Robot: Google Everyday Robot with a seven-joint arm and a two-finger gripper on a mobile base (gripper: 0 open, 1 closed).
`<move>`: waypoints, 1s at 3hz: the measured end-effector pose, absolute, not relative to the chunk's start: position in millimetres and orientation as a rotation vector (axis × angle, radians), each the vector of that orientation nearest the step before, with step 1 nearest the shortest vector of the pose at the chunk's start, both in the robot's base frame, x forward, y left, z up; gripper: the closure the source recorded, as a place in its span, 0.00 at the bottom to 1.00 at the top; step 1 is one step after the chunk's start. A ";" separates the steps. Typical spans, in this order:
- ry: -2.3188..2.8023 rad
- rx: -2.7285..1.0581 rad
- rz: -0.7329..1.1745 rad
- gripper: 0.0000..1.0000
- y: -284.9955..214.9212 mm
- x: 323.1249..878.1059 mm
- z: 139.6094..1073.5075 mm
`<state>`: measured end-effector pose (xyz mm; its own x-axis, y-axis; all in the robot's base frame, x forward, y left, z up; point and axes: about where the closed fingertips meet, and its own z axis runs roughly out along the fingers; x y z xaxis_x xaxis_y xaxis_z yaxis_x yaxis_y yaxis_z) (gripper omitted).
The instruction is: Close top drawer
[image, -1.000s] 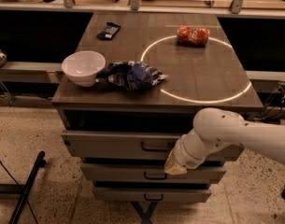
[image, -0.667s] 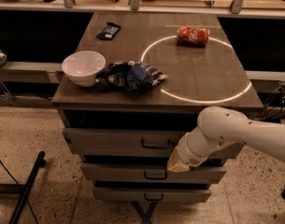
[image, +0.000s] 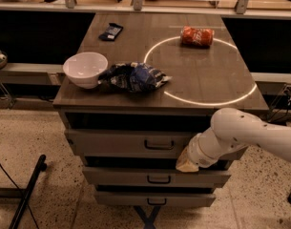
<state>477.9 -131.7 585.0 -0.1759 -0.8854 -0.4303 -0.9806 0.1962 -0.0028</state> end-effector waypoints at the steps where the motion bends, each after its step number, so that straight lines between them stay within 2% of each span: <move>1: 2.134 -1.716 0.428 1.00 -142.7 467.6 586.7; 3: 2.102 -1.590 0.608 1.00 -181.0 410.4 586.2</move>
Offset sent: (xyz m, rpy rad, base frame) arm -0.0818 -0.0500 -0.0054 0.1918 0.0492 -0.0383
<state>410.4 -181.0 586.2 -0.2470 -0.7759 -0.5805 -0.9660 0.2447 0.0839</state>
